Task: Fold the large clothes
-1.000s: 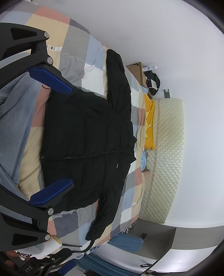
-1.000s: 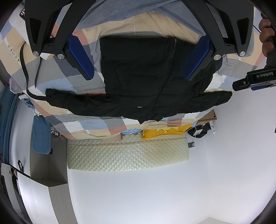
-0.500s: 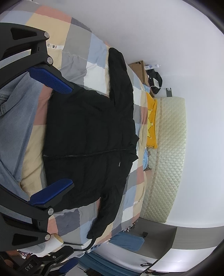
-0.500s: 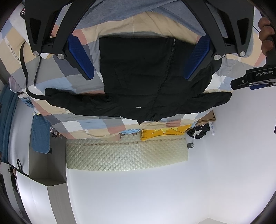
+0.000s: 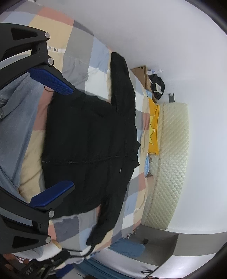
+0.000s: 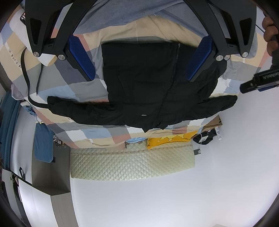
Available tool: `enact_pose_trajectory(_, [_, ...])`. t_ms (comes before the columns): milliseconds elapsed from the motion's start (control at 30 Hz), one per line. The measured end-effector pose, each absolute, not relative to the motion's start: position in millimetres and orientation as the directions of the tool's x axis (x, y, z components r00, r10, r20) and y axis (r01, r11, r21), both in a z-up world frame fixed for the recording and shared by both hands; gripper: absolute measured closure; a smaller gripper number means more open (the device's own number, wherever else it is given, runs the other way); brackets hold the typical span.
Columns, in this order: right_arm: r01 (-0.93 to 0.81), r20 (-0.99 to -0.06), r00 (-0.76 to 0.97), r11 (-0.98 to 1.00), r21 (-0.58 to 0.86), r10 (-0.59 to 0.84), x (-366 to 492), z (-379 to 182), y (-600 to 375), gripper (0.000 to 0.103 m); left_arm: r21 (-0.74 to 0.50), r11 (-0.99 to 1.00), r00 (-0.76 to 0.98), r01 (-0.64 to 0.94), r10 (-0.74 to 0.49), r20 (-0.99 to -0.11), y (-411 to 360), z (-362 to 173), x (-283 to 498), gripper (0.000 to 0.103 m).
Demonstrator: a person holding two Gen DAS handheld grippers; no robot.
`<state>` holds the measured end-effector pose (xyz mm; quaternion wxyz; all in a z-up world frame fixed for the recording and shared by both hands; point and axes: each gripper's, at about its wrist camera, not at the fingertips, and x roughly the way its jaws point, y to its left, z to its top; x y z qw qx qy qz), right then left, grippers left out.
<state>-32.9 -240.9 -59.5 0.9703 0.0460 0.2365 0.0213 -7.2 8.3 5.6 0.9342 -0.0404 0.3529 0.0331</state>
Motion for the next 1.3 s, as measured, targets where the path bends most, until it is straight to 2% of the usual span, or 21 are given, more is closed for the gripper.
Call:
enact_pose_trajectory(1067, [-0.02,-0.484,0.872,0.994,0.108,0.071,-7,-67,-244,0.0,-0.11,0.993,0.728,-0.041,-0.046,-0.684,5,-6,27,0.003])
enact_pose_trajectory(1300, [-0.001,-0.472,0.879,0.991,0.134,0.065,8,-70,-255,0.0,-0.041,0.998,0.751,-0.047,0.008,-0.661,-2,-21,57,0.003])
